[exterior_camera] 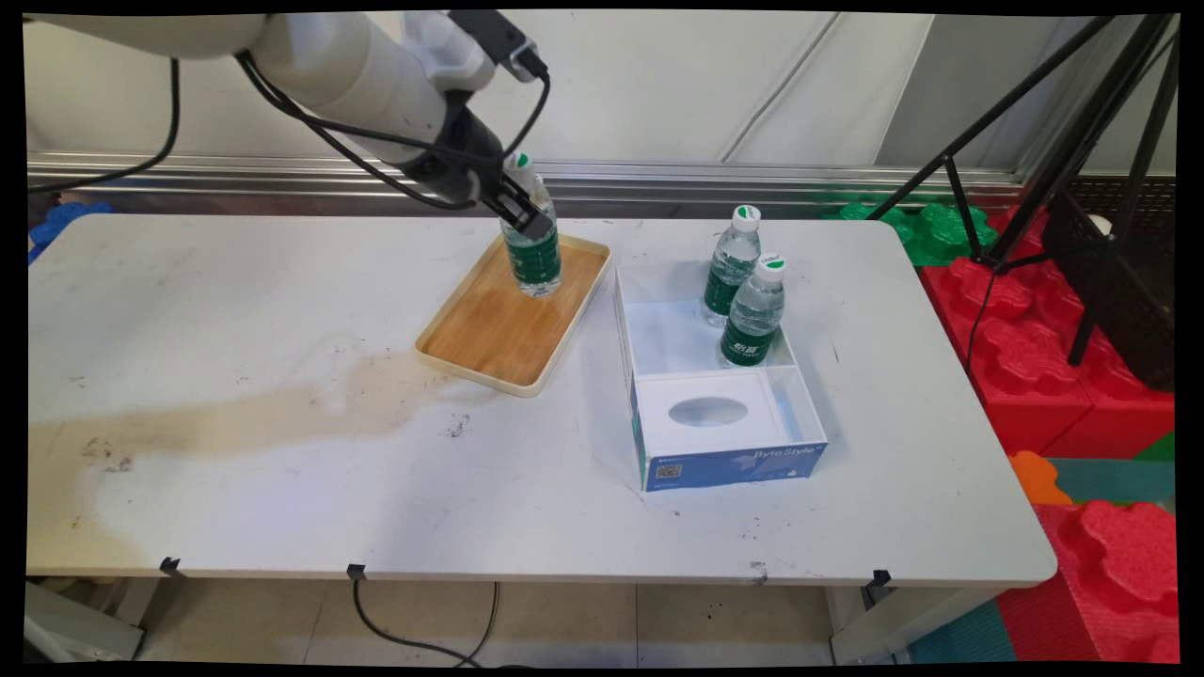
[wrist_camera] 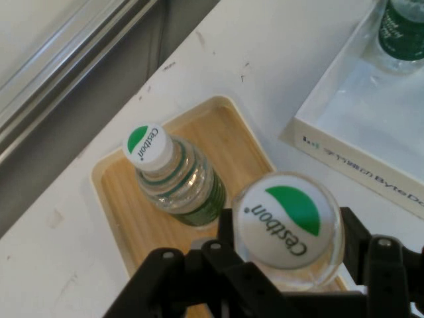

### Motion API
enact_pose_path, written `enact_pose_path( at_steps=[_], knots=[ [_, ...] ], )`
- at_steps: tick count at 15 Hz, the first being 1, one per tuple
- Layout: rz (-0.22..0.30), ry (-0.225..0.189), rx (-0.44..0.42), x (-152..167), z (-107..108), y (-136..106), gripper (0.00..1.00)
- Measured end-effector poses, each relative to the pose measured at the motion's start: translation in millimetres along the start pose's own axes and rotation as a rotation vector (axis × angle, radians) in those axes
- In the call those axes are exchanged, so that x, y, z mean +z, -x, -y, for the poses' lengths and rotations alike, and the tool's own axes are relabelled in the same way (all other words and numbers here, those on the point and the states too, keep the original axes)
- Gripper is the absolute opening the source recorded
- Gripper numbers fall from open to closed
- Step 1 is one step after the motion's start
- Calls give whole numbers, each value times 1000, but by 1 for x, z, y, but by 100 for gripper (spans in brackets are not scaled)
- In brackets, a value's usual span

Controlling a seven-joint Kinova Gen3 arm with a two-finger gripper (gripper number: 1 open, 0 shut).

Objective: Place the picked object on the tray

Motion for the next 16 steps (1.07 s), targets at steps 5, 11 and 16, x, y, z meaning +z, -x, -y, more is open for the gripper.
enact_pose_path(
  at_steps=[5, 11, 16],
  knots=[
    [27, 6, -11, 38, 4, 3, 0],
    [64, 43, 19, 81, 9, 9, 0],
    [93, 70, 51, 106, 10, 14, 0]
  ],
)
